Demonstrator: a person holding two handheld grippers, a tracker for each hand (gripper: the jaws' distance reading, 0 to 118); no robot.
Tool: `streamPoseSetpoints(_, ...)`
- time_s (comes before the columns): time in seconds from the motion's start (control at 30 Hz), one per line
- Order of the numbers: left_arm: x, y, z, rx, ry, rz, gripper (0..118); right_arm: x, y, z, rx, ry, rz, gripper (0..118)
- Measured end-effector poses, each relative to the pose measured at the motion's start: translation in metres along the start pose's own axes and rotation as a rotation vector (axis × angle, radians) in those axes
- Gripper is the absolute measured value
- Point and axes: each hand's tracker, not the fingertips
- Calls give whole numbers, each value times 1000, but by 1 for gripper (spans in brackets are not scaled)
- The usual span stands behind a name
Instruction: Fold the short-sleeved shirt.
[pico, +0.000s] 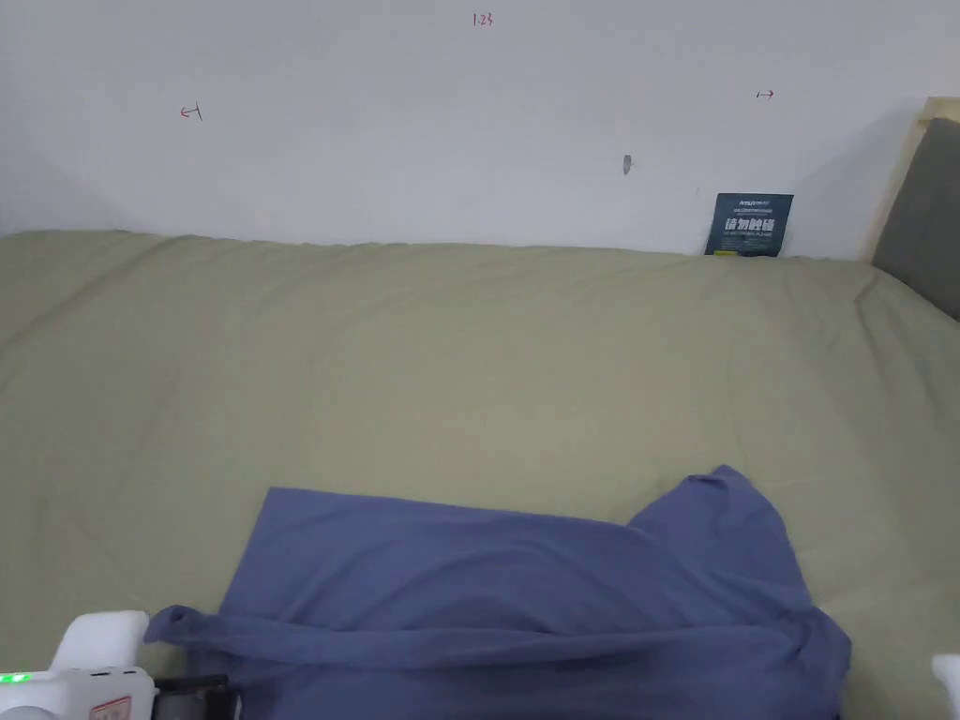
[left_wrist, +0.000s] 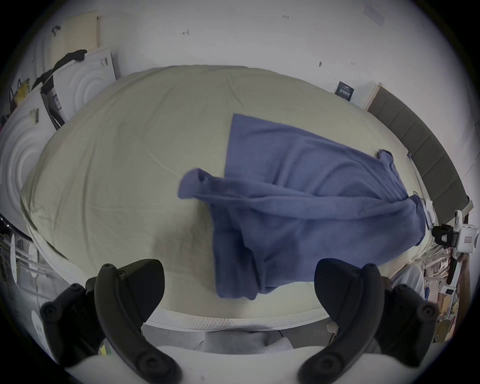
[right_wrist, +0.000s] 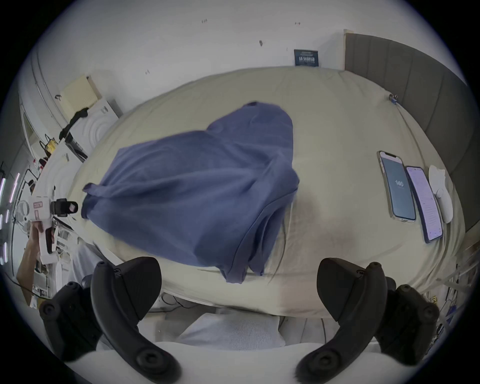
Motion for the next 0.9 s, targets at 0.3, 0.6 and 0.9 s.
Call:
streamPoseSetpoints(0.3,13,91,-3,120,9,-52,0,-16,67,13,131,-64,-39,0)
streamPoseSetpoints(0.6,37,187,-121,-19,72,-48,118,1,117,-60,93,-116,-98,0)
streamPoseSetpoints(0.9,40,202,-181,-98,143,-101,106,29,145,-109,7,-164,-104,0)
